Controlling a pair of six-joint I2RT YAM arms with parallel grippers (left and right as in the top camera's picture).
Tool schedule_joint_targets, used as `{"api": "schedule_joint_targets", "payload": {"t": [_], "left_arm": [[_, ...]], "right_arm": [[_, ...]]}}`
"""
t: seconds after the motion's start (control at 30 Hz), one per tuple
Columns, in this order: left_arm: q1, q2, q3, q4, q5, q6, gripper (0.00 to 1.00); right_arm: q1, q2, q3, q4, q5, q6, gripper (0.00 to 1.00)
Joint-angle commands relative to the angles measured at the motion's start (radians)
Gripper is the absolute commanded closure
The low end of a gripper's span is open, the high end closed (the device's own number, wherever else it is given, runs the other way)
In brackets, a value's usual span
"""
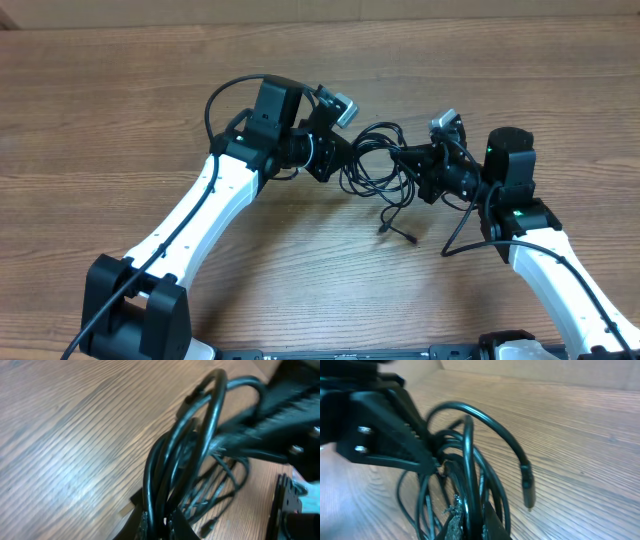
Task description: Untangle cables
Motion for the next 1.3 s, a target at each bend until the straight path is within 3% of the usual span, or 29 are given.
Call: {"api": "schedule_joint_targets", "payload": {"t": [0.0,0.37,1.03,1.27], "left_arm": [[0.037,-0.015,-0.002,-0.008,-0.134,-0.157,0.96],[0.081,-0.015,-0.002,-0.029,-0.156,-0.223,0.96],[0.117,-0.015,-0.002,-0.150,-0.361,-0.427,0.96],[0.120,-0.015,-0.002,-0.154,-0.360,-0.441,0.96]], "right_arm": [[0.009,-0.011,0.014,0.026,-0.100,0.021,0.96],[0.009,-0.011,0.014,0.107,-0.154,0.042,0.96],[0.009,-0.011,0.014,0.240,-0.152,0.164,0.96],[0.009,-0.011,0.014,0.264,-0.152,0.183,0.96]]}}
